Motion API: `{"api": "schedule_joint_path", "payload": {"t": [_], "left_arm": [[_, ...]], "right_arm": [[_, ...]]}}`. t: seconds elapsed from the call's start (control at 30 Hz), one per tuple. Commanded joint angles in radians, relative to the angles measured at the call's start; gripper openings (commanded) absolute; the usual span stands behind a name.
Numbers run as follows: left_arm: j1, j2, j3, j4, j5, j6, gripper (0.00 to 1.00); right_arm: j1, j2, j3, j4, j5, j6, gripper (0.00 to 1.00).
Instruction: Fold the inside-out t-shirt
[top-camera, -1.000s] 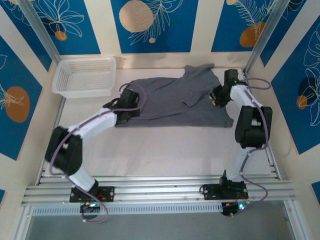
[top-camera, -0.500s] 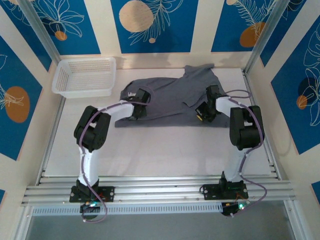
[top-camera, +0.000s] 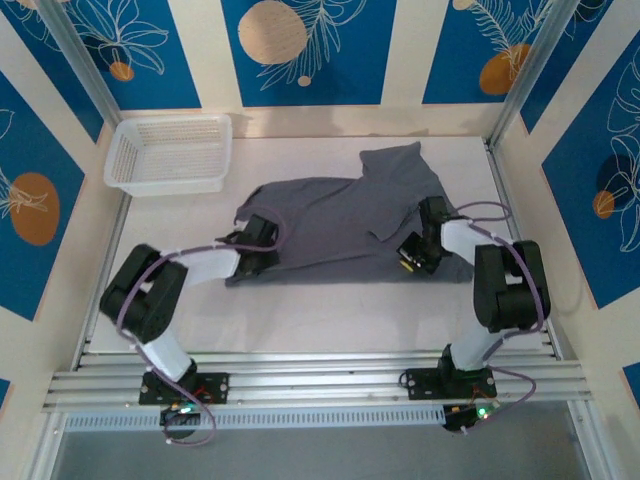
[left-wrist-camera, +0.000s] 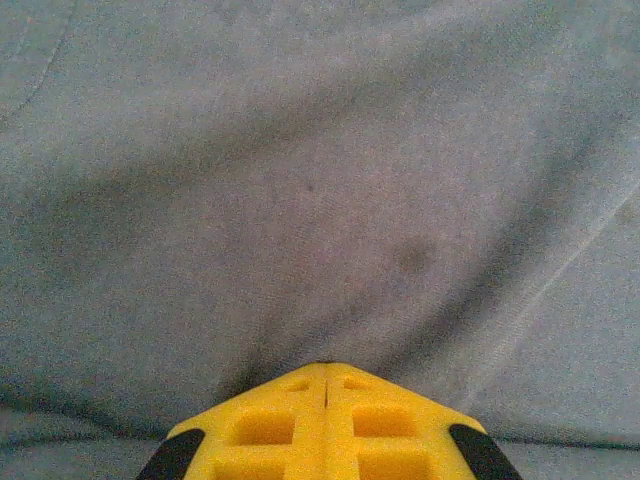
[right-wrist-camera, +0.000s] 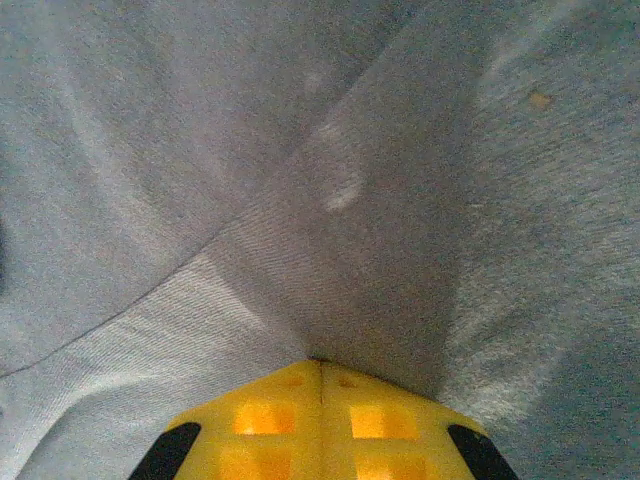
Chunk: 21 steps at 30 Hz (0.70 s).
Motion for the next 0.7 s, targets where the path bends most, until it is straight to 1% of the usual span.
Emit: {"api": "schedule_joint_path", "payload": {"t": [0.0, 0.07, 0.17, 0.23, 0.27, 0.3, 0.37, 0.43, 0.47, 0.5, 0.53, 0.57, 0.6, 0.67], "left_arm": [[-0.084, -0.058, -0.148, -0.182, 0.054, -0.086, 0.00], [-0.158, -0.095, -0.175, -0.202, 0.045, -0.123, 0.00], [-0.235, -0.128, -0.170, -0.224, -0.004, -0.171, 0.00], [-0.246, -0.158, -0.151, -0.223, -0.044, -0.184, 0.00], [-0.246, -0.180, -0.133, -0.225, -0.075, -0.177, 0.01], [-0.246, -0.201, -0.115, -0.223, -0.112, -0.162, 0.10], [-0.244, -0.243, -0.058, -0.196, -0.204, -0.085, 0.39], [-0.239, -0.259, 0.013, -0.167, -0.301, 0.023, 0.54], [-0.229, -0.255, 0.055, -0.146, -0.337, 0.088, 0.58], [-0.214, -0.248, 0.091, -0.132, -0.354, 0.147, 0.59], [-0.189, -0.237, 0.134, -0.126, -0.355, 0.200, 0.60], [-0.161, -0.225, 0.170, -0.120, -0.347, 0.239, 0.60], [-0.134, -0.217, 0.191, -0.109, -0.327, 0.274, 0.61], [-0.070, -0.204, 0.229, -0.094, -0.256, 0.313, 0.61]], "right_arm": [[-0.025, -0.079, -0.126, -0.147, 0.047, -0.029, 0.00], [-0.036, -0.145, -0.172, -0.161, 0.030, -0.025, 0.00], [-0.037, -0.229, -0.174, -0.186, 0.014, -0.036, 0.00], [-0.037, -0.267, -0.113, -0.225, 0.029, -0.063, 0.00], [-0.039, -0.278, -0.063, -0.239, 0.057, -0.084, 0.01], [-0.040, -0.281, -0.014, -0.242, 0.086, -0.108, 0.03], [-0.050, -0.254, 0.112, -0.213, 0.155, -0.166, 0.11], [-0.066, -0.189, 0.229, -0.147, 0.184, -0.250, 0.15], [-0.071, -0.134, 0.299, -0.110, 0.217, -0.305, 0.17], [-0.078, -0.077, 0.371, -0.104, 0.247, -0.354, 0.18], [-0.081, 0.008, 0.469, -0.115, 0.307, -0.402, 0.21], [-0.083, 0.100, 0.574, -0.142, 0.377, -0.435, 0.28], [-0.093, 0.179, 0.658, -0.170, 0.404, -0.462, 0.29], [-0.118, 0.374, 0.885, -0.266, 0.426, -0.521, 0.27]]}}
